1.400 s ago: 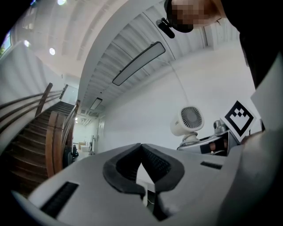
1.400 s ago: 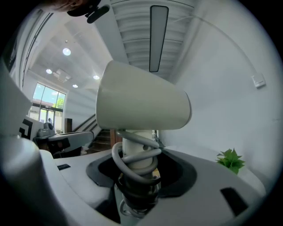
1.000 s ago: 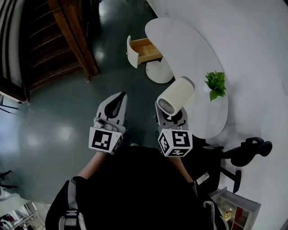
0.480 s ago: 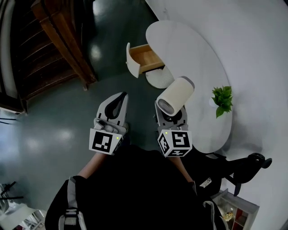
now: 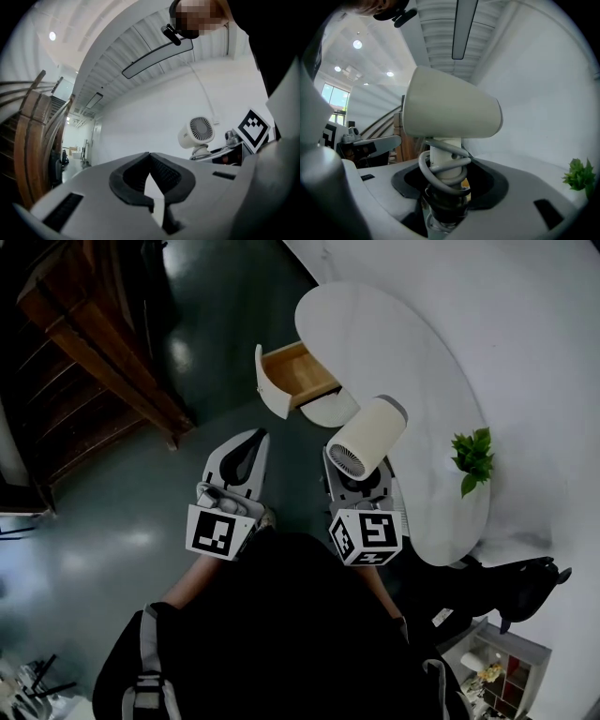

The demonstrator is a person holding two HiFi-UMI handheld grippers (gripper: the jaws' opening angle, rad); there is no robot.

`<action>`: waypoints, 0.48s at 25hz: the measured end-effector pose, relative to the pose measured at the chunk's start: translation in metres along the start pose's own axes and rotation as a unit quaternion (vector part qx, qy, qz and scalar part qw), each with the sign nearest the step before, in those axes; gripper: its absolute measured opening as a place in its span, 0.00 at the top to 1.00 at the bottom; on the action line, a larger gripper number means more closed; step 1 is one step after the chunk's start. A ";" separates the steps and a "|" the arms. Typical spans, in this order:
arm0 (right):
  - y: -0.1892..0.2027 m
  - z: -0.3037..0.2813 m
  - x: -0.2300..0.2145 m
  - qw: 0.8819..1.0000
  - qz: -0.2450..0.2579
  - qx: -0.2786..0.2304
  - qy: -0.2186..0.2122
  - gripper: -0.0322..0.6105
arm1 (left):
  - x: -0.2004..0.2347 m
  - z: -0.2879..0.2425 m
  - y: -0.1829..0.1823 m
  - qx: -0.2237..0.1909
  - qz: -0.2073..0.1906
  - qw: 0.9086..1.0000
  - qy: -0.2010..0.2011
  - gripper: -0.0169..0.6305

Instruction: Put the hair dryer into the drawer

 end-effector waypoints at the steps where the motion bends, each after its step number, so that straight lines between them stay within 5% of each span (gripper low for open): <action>1: 0.000 -0.005 0.002 1.000 -0.001 0.001 0.003 0.57 | 0.006 -0.003 0.001 0.002 0.002 1.000 0.003 0.96; 12: 0.003 -0.039 0.006 1.000 -0.001 0.014 0.001 0.57 | 0.039 -0.022 0.013 0.016 0.026 0.999 0.009 0.96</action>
Point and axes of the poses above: the fingertips, and each gripper's own axes: z backward along the fingers, x to its left, y out of its underside, the point moved 5 cm from there along z, backward along the fingers, and after that the axes turned 7 degrees about z, right-handed, at the moved point
